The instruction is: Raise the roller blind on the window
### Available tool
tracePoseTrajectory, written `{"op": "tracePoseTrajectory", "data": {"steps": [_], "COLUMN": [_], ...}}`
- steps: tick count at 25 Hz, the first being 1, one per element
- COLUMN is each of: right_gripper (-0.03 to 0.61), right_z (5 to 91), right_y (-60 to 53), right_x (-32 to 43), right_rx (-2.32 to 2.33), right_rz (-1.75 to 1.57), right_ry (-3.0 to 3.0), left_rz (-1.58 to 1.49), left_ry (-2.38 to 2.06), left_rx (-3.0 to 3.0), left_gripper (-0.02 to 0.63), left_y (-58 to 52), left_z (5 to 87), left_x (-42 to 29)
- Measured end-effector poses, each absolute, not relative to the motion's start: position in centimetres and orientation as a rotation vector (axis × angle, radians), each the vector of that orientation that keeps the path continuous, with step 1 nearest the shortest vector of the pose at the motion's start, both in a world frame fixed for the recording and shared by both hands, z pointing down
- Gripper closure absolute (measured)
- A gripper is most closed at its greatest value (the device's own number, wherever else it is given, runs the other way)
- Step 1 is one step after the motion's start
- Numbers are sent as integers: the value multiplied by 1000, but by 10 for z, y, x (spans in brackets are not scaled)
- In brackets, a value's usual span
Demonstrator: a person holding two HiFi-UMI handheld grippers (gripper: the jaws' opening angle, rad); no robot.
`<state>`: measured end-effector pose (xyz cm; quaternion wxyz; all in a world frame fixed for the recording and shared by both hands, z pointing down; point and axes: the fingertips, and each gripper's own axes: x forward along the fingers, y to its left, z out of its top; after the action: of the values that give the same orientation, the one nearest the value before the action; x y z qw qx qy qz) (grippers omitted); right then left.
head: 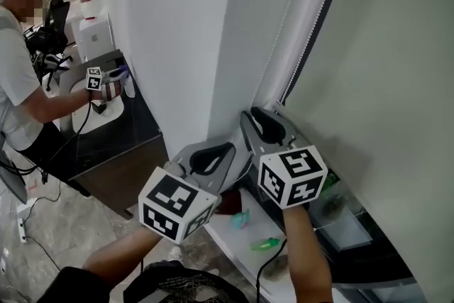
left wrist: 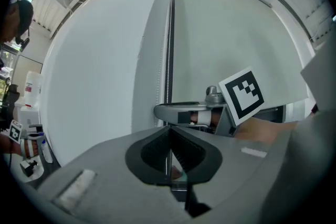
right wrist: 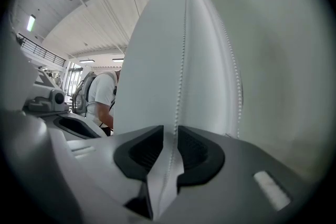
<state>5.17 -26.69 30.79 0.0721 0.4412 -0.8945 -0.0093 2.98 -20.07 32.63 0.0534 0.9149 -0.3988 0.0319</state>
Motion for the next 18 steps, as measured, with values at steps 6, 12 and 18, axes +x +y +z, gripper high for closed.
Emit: {"op": "tracePoseTrajectory", "data": {"steps": [6,12,18], "right_gripper": [522,556,557], "right_z": [306,306,305], "right_y": [-267,-263,-234], "right_x": [46,46,61], "right_rx": [1243,1259,1374], "right_rz": [-41,0,-13], "right_ry": [-2744,-2798,-2775], "left_rz": [99,7,-15], "left_ry": [-1149,-1118,-1013], "left_rx": [2801,2807,2868], "left_gripper": [614,614,541], "left_y": [-198,-205,-203], "left_z": [328,309,289], "left_x": [24,17,33]}}
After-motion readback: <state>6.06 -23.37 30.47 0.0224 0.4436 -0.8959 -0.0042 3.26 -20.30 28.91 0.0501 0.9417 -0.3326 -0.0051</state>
